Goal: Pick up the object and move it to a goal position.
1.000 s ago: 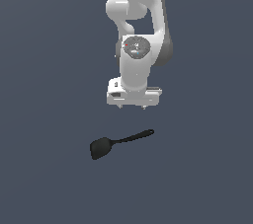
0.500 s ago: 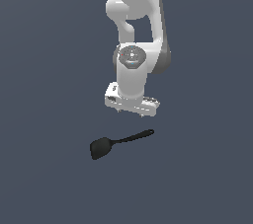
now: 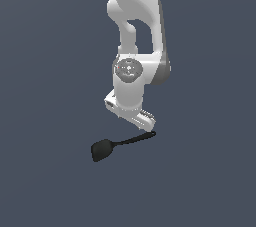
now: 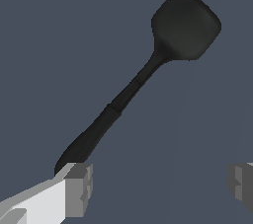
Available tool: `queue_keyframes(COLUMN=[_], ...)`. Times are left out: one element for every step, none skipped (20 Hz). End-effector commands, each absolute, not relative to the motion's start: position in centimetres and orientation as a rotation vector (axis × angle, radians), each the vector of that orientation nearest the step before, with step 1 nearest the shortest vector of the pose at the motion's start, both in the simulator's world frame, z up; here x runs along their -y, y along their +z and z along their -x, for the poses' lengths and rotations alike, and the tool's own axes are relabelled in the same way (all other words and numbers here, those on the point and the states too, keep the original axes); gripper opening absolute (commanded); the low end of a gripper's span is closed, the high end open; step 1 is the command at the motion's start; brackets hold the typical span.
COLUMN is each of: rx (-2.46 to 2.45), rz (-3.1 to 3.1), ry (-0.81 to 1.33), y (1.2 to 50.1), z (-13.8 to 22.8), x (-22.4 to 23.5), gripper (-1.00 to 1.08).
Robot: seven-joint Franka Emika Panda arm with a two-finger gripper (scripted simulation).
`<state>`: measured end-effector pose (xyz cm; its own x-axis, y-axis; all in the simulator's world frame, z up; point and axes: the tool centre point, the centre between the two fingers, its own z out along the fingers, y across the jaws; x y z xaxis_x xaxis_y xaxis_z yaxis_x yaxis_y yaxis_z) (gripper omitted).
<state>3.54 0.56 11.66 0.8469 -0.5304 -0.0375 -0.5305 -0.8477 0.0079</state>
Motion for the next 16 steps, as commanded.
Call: queue_keyframes(rx=[-0.982, -1.026, -1.070, -1.114, -1.158, -1.201, -1.244, -1.287, -1.329, -1.371, -1.412, -1.451, -1.487, -1.521, -1.552, -1.582], rz=[2.981, 2.966, 2.950, 2.934, 2.918, 2.900, 2.882, 2.864, 2.845, 2.825, 2.805, 2.785, 2.766, 2.748, 2.731, 2.714], ry=[0.055, 0.052, 0.050, 0.048, 0.046, 0.043, 0.041, 0.038, 0.035, 0.033, 0.030, 0.027, 0.024, 0.022, 0.019, 0.017], y=[11.1, 10.9, 10.6, 10.4, 10.2, 10.0, 9.7, 9.5, 9.3, 9.1, 8.8, 8.6, 8.4, 8.2, 8.0, 7.9], z=[-4.1, -4.3, -4.5, -4.8, -5.0, -5.2, -5.4, -5.6, -5.8, -6.0, -6.2, -6.4, -6.6, -6.8, -6.9, -7.1], x=[-0.3, -0.2, -0.1, 0.0, 0.1, 0.2, 0.3, 0.4, 0.6, 0.7, 0.8, 0.9, 0.9, 1.0, 1.1, 1.2], gripper=[1.00, 1.00, 1.00, 1.00, 1.00, 1.00, 1.00, 1.00, 1.00, 1.00, 1.00, 1.00, 1.00, 1.00, 1.00, 1.00])
